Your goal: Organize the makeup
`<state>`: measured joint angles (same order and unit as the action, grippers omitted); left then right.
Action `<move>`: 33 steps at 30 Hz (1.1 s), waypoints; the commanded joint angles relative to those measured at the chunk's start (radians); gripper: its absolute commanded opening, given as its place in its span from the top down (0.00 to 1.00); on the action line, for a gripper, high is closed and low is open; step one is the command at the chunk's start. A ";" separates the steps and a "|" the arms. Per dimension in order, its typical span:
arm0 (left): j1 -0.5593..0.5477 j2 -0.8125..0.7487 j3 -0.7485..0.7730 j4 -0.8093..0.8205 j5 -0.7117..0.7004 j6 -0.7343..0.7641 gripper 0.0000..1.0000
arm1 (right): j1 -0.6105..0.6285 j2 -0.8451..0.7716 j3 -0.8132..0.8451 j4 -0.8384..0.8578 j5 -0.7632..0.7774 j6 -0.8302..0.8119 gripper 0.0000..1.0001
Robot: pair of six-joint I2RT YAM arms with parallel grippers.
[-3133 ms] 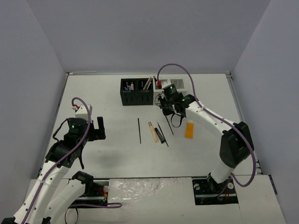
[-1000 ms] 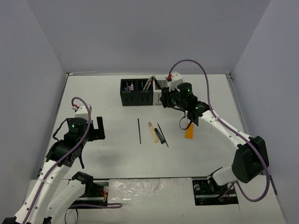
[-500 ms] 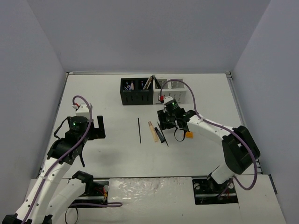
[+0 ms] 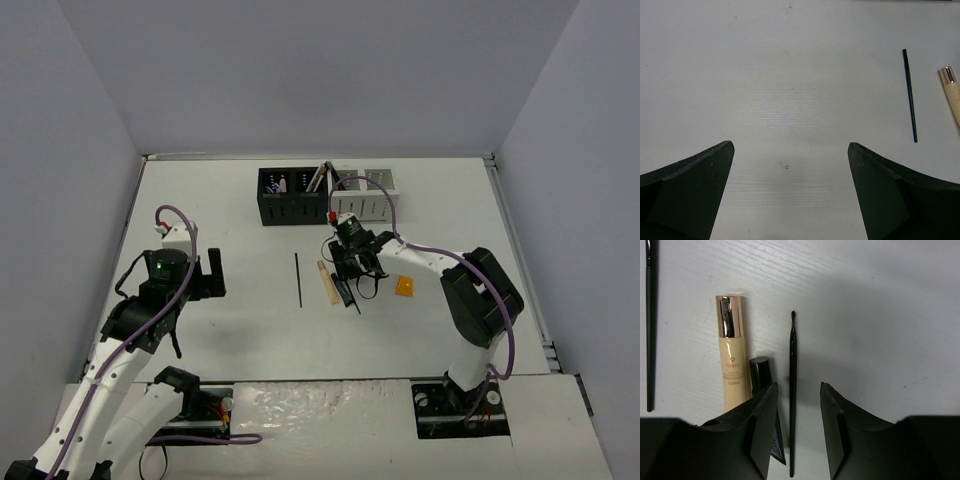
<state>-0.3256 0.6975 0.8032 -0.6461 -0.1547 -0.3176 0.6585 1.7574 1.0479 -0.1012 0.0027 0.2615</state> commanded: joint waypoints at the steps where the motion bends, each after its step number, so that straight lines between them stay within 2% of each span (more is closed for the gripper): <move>1: 0.005 0.003 0.019 0.046 -0.006 0.013 0.03 | 0.011 0.016 0.059 -0.004 0.040 0.006 0.64; 9: 0.005 0.005 0.019 0.049 -0.002 0.014 0.03 | 0.015 0.075 0.079 -0.017 0.057 0.008 0.69; 18: 0.005 0.006 0.020 0.049 0.002 0.015 0.03 | 0.010 0.106 0.083 -0.059 0.078 -0.010 0.86; 23: 0.005 0.005 0.019 0.048 0.006 0.014 0.03 | -0.017 0.093 0.062 -0.069 0.068 -0.040 1.00; 29: 0.005 0.005 0.019 0.048 0.005 0.013 0.03 | -0.054 -0.015 0.083 -0.072 0.060 -0.087 1.00; 33: 0.005 0.006 0.020 0.048 0.001 0.014 0.03 | -0.074 -0.107 0.185 -0.066 0.048 -0.144 1.00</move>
<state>-0.3256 0.6983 0.8032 -0.6462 -0.1539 -0.3176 0.6028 1.7963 1.1160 -0.1665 0.0450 0.1896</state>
